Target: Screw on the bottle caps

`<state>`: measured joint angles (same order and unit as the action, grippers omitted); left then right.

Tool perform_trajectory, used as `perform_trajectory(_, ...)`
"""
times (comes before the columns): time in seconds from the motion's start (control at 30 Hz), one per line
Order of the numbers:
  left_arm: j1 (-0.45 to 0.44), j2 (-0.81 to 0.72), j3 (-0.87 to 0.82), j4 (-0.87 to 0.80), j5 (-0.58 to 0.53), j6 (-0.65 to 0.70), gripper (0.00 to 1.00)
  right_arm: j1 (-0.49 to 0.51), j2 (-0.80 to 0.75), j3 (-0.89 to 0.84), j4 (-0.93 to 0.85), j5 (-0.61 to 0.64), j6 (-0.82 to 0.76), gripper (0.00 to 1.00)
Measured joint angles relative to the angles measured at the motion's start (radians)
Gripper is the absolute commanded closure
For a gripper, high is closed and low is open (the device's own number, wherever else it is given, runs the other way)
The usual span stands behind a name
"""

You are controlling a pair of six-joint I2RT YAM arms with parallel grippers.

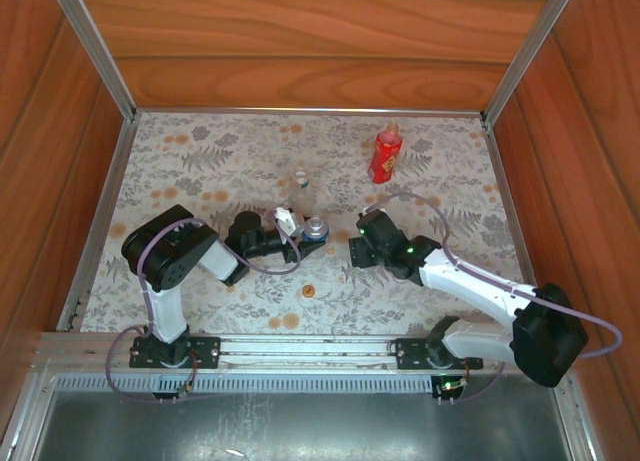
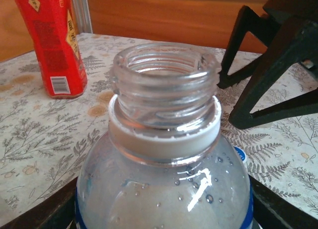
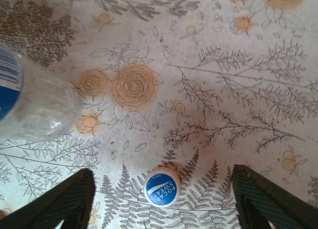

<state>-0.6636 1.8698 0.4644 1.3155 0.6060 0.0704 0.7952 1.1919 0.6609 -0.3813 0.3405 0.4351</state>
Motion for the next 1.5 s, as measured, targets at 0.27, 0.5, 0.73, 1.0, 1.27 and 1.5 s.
perform_trajectory(0.27,0.003,-0.004,0.001,-0.007,-0.005,-0.004,0.37,0.0,0.101,0.001,-0.009,-0.051,-0.007,0.36)
perform_trajectory(0.5,0.003,-0.016,-0.006,-0.019,-0.018,-0.004,0.37,-0.018,0.216,0.021,-0.033,-0.114,-0.022,0.45)
perform_trajectory(0.73,0.003,-0.017,-0.006,-0.019,-0.019,-0.004,0.37,-0.045,0.267,0.053,-0.031,-0.145,-0.035,0.54)
perform_trajectory(1.0,0.003,-0.017,-0.006,-0.019,-0.018,-0.004,0.37,-0.05,0.324,0.087,-0.033,-0.161,-0.053,0.64)
perform_trajectory(1.27,0.003,-0.017,-0.006,-0.019,-0.018,-0.004,0.37,-0.05,0.335,0.107,-0.053,-0.162,-0.06,0.65)
perform_trajectory(1.5,0.003,-0.016,-0.006,-0.019,-0.018,-0.004,0.37,-0.05,0.327,0.107,-0.066,-0.166,-0.067,0.64)
